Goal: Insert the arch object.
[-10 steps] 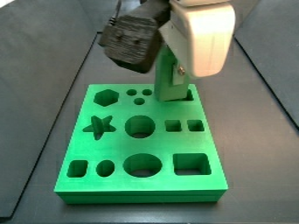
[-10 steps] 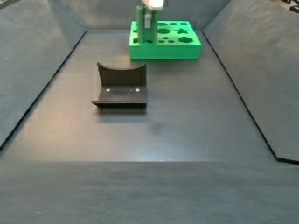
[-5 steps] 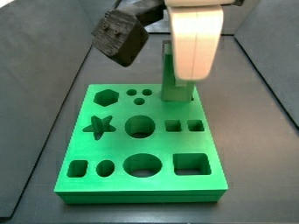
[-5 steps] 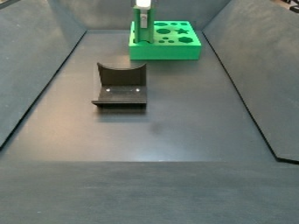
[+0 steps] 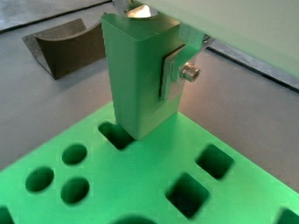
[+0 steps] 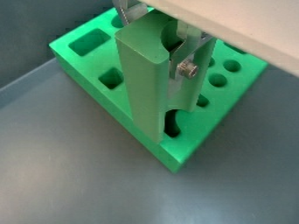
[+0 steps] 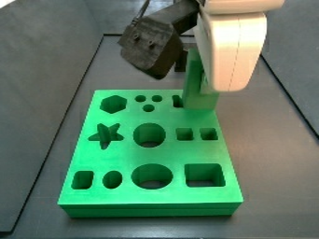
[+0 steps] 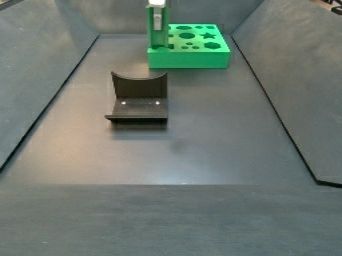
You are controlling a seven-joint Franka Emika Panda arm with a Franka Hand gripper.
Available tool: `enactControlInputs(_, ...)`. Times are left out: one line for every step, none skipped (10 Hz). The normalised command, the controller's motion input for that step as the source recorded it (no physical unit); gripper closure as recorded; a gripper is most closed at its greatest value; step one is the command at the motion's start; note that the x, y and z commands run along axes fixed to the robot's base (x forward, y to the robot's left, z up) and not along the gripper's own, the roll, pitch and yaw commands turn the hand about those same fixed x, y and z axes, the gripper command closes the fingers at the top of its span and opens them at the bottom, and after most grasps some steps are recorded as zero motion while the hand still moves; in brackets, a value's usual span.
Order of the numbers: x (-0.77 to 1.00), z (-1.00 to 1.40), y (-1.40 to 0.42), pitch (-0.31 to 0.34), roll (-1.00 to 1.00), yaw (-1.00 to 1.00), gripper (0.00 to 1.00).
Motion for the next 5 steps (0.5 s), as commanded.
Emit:
enactControlInputs(-0.28, -0.17, 0.25, 0.006, 0.0, -0.29, 1.0)
enactControlInputs(-0.31, -0.15, 0.01, 0.009, -0.07, -0.04, 1.0)
enactControlInputs(-0.37, -0.05, 0.0, -0.003, -0.09, 0.0, 1.0)
enactControlInputs(-0.24, 0.0, -0.08, -0.004, -0.06, 0.05, 1.0)
enactControlInputs(-0.44, 0.0, 0.0, -0.067, -0.03, 0.18, 1.0)
